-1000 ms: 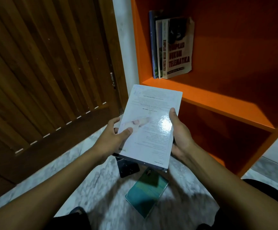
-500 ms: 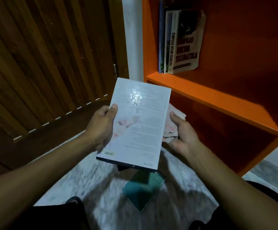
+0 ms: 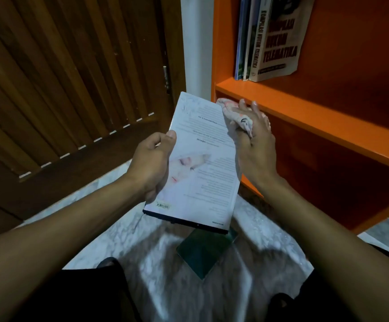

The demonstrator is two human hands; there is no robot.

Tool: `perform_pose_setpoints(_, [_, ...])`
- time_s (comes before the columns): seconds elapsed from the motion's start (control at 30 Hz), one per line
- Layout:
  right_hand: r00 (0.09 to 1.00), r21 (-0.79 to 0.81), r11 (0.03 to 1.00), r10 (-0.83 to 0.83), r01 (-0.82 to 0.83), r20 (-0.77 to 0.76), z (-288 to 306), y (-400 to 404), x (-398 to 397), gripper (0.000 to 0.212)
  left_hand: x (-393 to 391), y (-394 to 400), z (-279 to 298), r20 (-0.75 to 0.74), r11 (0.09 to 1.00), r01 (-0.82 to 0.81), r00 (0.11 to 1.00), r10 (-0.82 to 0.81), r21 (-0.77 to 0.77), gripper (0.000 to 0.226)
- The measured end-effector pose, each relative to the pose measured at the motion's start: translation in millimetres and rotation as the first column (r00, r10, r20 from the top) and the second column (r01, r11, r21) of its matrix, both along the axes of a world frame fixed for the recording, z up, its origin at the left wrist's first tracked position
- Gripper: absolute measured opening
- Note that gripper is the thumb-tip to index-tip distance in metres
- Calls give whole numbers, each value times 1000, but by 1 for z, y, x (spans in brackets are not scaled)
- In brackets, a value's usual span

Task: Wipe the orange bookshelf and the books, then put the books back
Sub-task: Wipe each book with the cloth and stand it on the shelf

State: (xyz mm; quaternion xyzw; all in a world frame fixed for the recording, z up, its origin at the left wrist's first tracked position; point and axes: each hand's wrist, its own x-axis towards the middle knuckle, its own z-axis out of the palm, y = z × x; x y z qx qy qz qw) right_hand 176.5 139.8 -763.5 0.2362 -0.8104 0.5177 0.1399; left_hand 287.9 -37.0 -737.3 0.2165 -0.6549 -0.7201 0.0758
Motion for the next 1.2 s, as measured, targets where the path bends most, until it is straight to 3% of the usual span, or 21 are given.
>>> perform_pose_setpoints(0.13, [980,118,982,163,-149,-117,-22,-9,18,46,-13,-10,3,-31,992,-103,994,105,79,40])
perform_pose_setpoints(0.3, [918,177,921,373,-348,-136,-55,-8,41,44,-28,-33,3,-26,943,-306,950,312,132,37])
perform_pose_setpoints(0.47, [871,245,871,467,-425,-151,-66,-1,60,30,-32,-62,-5,15,893,-439,898,440,94,43])
perform_pose_setpoints(0.57, [815,322,793,572,-518,-98,-62,3,76,57,-28,-75,-11,19,878,-471,882,471,91,44])
perform_pose_setpoints(0.67, [829,296,779,551,-552,95,-67,4,77,29,-24,-84,-14,2,883,-458,888,460,104,41])
perform_pose_setpoints(0.77, [844,145,860,426,-490,326,-67,3,71,13,-14,-78,-4,-29,893,-450,893,450,10,40])
perform_pose_setpoints(0.9, [889,-50,975,217,-215,403,-49,2,57,26,0,-66,-2,-64,929,-370,928,368,-25,29])
perform_pose_setpoints(0.97, [860,-242,970,148,-30,488,-39,1,48,32,5,-60,-3,-75,937,-345,937,340,-58,28])
perform_pose_setpoints(1.03, [792,-398,903,123,160,598,-28,-2,37,31,9,-49,-5,-79,941,-314,949,306,-128,32])
perform_pose_setpoints(1.1, [811,-466,848,79,251,580,-17,-5,28,25,11,-40,-7,-89,952,-264,963,253,-154,34])
perform_pose_setpoints(1.2, [944,-518,843,39,146,329,2,-14,27,24,11,-24,-10,-38,983,-102,994,98,-153,32])
